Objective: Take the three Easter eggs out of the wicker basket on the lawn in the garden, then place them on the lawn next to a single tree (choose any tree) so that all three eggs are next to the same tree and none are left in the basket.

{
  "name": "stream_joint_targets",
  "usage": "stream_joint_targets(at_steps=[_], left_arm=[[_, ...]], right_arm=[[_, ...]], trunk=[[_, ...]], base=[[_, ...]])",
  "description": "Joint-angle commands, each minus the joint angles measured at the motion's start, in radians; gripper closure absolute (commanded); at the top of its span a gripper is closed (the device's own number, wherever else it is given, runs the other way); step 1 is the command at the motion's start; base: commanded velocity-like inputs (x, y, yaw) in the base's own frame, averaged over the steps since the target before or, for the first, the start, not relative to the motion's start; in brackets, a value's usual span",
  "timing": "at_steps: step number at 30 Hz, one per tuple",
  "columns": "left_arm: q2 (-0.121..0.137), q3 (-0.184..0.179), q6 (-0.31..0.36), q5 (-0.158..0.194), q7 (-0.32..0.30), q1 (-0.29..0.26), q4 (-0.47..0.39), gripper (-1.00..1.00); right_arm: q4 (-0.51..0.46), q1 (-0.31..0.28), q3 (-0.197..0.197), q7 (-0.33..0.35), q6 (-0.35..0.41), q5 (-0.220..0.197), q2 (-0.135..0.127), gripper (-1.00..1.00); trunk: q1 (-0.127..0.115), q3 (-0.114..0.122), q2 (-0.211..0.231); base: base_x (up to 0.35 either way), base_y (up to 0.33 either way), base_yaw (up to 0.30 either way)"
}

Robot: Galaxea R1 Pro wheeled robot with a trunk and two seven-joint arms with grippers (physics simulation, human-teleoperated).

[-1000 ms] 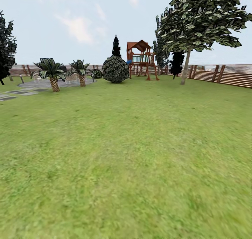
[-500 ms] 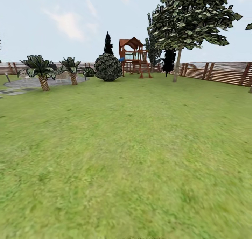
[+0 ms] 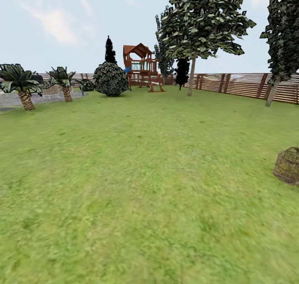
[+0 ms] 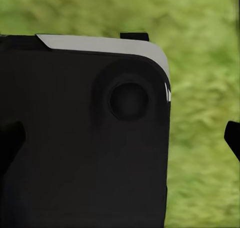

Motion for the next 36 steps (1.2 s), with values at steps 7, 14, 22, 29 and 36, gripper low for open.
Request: stream_joint_targets(at_steps=[7, 14, 22, 29, 36], left_arm=[[0.0, 0.0, 0.0, 0.001, -0.001, 0.001, -0.003, -1.0], [0.0, 0.0, 0.0, 0.001, -0.001, 0.001, -0.003, -1.0], [0.0, 0.001, 0.0, 0.001, -0.001, 0.001, -0.003, -1.0], [0.0, 0.0, 0.0, 0.001, -0.001, 0.001, -0.003, -1.0], [0.0, 0.0, 0.0, 0.001, -0.001, 0.001, -0.002, -1.0]], right_arm=[[0.001, -0.001, -0.001, 0.0, -0.009, 0.0, 0.0, -1.0], [0.001, -0.001, -0.001, 0.0, -0.009, 0.0, 0.0, -1.0], [0.001, -0.001, -0.001, 0.0, -0.009, 0.0, 0.0, -1.0], [0.001, -0.001, -0.001, 0.0, -0.009, 0.0, 0.0, -1.0], [0.001, -0.001, -0.001, 0.0, -0.009, 0.0, 0.0, -1.0]], trunk=[[0.0, -0.001, 0.0], [0.0, -0.001, 0.0], [0.0, -0.001, 0.0], [0.0, -0.001, 0.0], [0.0, -0.001, 0.0]], base=[[0.0, 0.0, -0.278], [0.0, 0.0, -0.282], [0.0, 0.0, -0.286], [0.0, 0.0, -0.286], [0.0, 0.0, -0.286]])
